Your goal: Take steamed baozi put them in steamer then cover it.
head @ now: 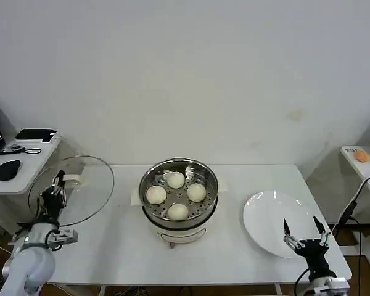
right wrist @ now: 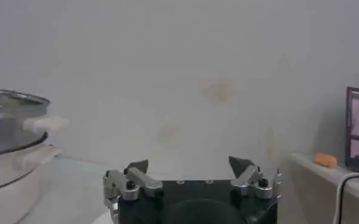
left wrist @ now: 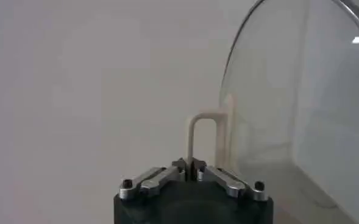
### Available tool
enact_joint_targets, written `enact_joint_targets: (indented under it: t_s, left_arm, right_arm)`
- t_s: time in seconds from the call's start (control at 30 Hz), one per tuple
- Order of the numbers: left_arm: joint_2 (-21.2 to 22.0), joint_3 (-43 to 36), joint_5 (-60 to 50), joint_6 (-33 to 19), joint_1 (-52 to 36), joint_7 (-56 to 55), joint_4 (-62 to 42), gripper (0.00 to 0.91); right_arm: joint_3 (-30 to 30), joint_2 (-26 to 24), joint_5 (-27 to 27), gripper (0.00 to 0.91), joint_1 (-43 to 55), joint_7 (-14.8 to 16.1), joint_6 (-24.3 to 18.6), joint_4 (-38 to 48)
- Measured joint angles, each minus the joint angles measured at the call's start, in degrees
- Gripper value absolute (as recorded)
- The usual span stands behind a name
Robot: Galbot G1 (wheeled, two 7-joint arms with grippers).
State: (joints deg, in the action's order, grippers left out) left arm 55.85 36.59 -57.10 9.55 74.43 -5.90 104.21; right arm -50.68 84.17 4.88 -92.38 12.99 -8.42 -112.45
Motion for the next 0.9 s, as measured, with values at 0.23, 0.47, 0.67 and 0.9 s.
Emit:
enact_joint_targets:
  t_s: [0.23,0.47,0.67,0.9]
  left_arm:
    - [-0.4,-7.1,-2.8,5.8,-4.1,6.1,4.7,0.000]
    - [2.6,-15.4,-6.0,11.5,-10.4,12.8,5.9,0.000]
    - [8.3,-20.2,-9.9,15.2,-15.5,17.5,5.3,0.000]
    - [16.2,-24.1,-15.6,16.8,-18.1,20.6,4.4,0.000]
  right_arm:
    - [0.8,0.9,-1.8,0.907,-0.8,0.0,-0.3,-1.0]
    - [1.7,1.9,-3.9,0.907,-1.7,0.0,-0.7,-1.3]
    - [2.6,2.4,-5.4,0.907,-1.7,0.0,-0.9,-1.1]
    - [3.5,2.6,-6.6,0.907,-1.7,0.0,-1.1,-0.5]
